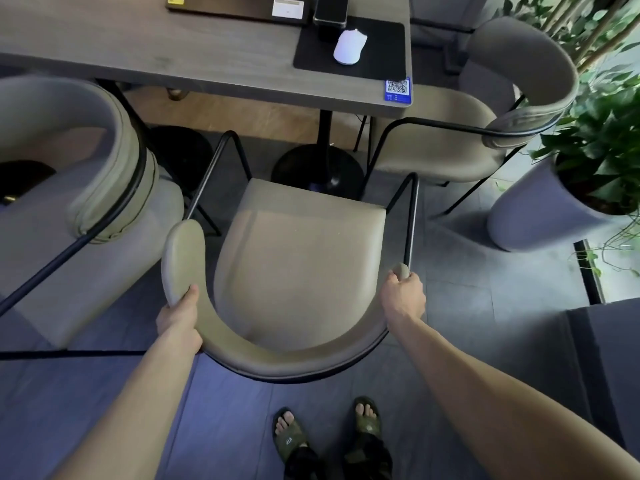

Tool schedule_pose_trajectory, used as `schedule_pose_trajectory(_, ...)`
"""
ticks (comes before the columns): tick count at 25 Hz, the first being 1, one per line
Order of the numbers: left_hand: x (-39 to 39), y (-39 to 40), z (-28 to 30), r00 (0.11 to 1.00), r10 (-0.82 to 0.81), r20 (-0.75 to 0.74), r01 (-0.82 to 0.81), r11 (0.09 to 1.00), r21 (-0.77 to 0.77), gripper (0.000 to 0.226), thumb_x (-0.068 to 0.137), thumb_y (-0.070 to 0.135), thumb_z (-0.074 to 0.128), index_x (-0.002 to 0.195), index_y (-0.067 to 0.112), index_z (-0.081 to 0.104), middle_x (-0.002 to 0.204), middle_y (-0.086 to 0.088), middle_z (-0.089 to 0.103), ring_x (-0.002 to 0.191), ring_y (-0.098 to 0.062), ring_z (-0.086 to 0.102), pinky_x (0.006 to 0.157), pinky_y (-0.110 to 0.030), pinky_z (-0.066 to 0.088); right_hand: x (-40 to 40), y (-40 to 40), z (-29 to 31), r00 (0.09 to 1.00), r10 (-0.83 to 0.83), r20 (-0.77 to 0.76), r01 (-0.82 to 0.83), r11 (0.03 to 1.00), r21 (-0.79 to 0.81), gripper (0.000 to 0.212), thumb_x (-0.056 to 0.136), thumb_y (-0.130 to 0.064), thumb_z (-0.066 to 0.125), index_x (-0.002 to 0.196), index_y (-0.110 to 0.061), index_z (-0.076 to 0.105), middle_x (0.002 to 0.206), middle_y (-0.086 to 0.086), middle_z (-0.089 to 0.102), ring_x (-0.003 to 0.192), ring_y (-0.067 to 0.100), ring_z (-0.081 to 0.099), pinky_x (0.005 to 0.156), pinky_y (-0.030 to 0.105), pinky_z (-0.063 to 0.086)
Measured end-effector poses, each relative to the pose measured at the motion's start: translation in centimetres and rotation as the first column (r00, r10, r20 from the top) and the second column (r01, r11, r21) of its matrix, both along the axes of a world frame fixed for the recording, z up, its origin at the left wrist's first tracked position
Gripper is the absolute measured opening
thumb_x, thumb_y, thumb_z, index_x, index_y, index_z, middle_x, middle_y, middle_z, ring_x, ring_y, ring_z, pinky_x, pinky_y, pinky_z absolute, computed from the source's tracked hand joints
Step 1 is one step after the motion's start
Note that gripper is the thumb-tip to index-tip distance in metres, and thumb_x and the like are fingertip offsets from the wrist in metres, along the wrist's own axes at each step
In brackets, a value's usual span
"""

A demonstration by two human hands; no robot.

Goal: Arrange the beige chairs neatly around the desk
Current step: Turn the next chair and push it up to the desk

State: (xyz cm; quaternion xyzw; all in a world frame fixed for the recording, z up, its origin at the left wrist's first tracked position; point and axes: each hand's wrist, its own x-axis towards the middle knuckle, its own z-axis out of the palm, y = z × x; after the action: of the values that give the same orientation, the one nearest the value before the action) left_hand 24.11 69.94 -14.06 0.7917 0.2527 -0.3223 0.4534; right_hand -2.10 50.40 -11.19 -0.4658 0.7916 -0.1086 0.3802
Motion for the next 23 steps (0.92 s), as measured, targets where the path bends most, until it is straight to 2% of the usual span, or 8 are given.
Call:
schedule_pose_trajectory(6, 0.3, -1.9, -1.0, 0.997, 0.058, -0.044, -0.058, 0.998, 0.001, 0.074, 0.073, 0.058, 0.072, 0.125, 0.01, 0.054, 0.123, -0.013, 0.062, 0.107, -0.032, 0.062, 0.094, -0.047, 0.05, 0.6, -3.8, 0.0, 0.999, 0.049, 0.006, -0.049, 0.999, 0.007, 0.035, 0.1, -0.033, 0.047, 0.124, -0.008, 0.055, 0.11, 0.012, 0.064, 0.097, 0.031, 0.059, 0.078, 0.031, 0.038)
schedule_pose_trajectory(8, 0.6, -2.6, -1.3, 0.994, 0.075, -0.082, -0.075, 0.997, -0.004, 0.073, 0.074, 0.057, 0.072, 0.127, 0.009, 0.054, 0.125, -0.013, 0.062, 0.108, -0.032, 0.062, 0.094, -0.045, 0.05, 1.1, -4.8, -0.2, 0.998, 0.06, 0.016, -0.06, 0.998, -0.005, 0.036, 0.1, -0.034, 0.048, 0.124, -0.008, 0.055, 0.114, 0.013, 0.066, 0.099, 0.031, 0.06, 0.078, 0.031, 0.039)
schedule_pose_trajectory(10, 1.0, -3.1, -1.4, 0.991, 0.108, -0.083, -0.108, 0.994, -0.003, 0.072, 0.078, 0.052, 0.072, 0.131, 0.008, 0.052, 0.127, -0.011, 0.06, 0.113, -0.031, 0.06, 0.093, -0.043, 0.048, 1.7, -5.5, -0.1, 0.997, 0.079, 0.023, -0.079, 0.997, -0.002, 0.036, 0.1, -0.035, 0.047, 0.126, -0.009, 0.054, 0.115, 0.012, 0.066, 0.093, 0.029, 0.057, 0.077, 0.031, 0.038)
schedule_pose_trajectory(14, 1.9, -2.8, -1.2, 0.988, 0.11, -0.104, -0.11, 0.994, 0.012, 0.08, 0.073, 0.056, 0.074, 0.134, 0.01, 0.05, 0.131, -0.014, 0.058, 0.114, -0.033, 0.059, 0.095, -0.049, 0.047, 2.7, -6.0, 0.0, 0.994, 0.107, 0.038, -0.108, 0.994, 0.012, 0.037, 0.101, -0.035, 0.046, 0.127, -0.009, 0.052, 0.115, 0.011, 0.065, 0.091, 0.028, 0.054, 0.076, 0.031, 0.037)
schedule_pose_trajectory(16, 2.3, -2.6, -1.1, 0.985, 0.127, -0.114, -0.125, 0.992, 0.022, 0.078, 0.074, 0.053, 0.075, 0.134, 0.009, 0.05, 0.129, -0.013, 0.059, 0.113, -0.033, 0.06, 0.094, -0.053, 0.048, 3.2, -6.1, 0.0, 0.992, 0.119, 0.045, -0.12, 0.993, 0.009, 0.037, 0.101, -0.035, 0.046, 0.126, -0.009, 0.053, 0.115, 0.011, 0.066, 0.096, 0.03, 0.058, 0.076, 0.031, 0.037)
schedule_pose_trajectory(17, 2.5, -2.5, -1.1, 0.983, 0.144, -0.115, -0.142, 0.99, 0.023, 0.077, 0.075, 0.052, 0.075, 0.134, 0.009, 0.051, 0.128, -0.013, 0.06, 0.113, -0.033, 0.061, 0.094, -0.053, 0.049, 3.4, -6.1, 0.0, 0.991, 0.12, 0.051, -0.121, 0.993, 0.005, 0.037, 0.101, -0.035, 0.046, 0.125, -0.008, 0.053, 0.113, 0.011, 0.066, 0.098, 0.031, 0.059, 0.077, 0.031, 0.037)
schedule_pose_trajectory(20, 3.1, -2.2, -1.1, 0.98, 0.155, -0.126, -0.156, 0.988, 0.004, 0.077, 0.074, 0.054, 0.075, 0.133, 0.01, 0.052, 0.129, -0.012, 0.06, 0.112, -0.032, 0.061, 0.091, -0.051, 0.048, 4.1, -5.8, -0.1, 0.992, 0.115, 0.058, -0.115, 0.993, -0.001, 0.034, 0.101, -0.034, 0.046, 0.121, -0.008, 0.053, 0.099, 0.007, 0.06, 0.087, 0.027, 0.052, 0.075, 0.03, 0.036)
schedule_pose_trajectory(23, 4.3, -1.7, -1.3, 0.981, 0.16, -0.111, -0.163, 0.987, -0.013, 0.076, 0.073, 0.056, 0.074, 0.131, 0.011, 0.052, 0.13, -0.013, 0.06, 0.113, -0.032, 0.06, 0.096, -0.053, 0.047, 4.8, -5.4, -0.3, 0.99, 0.117, 0.078, -0.119, 0.993, 0.015, 0.033, 0.101, -0.035, 0.046, 0.121, -0.009, 0.053, 0.101, 0.008, 0.063, 0.086, 0.025, 0.051, 0.075, 0.03, 0.038)
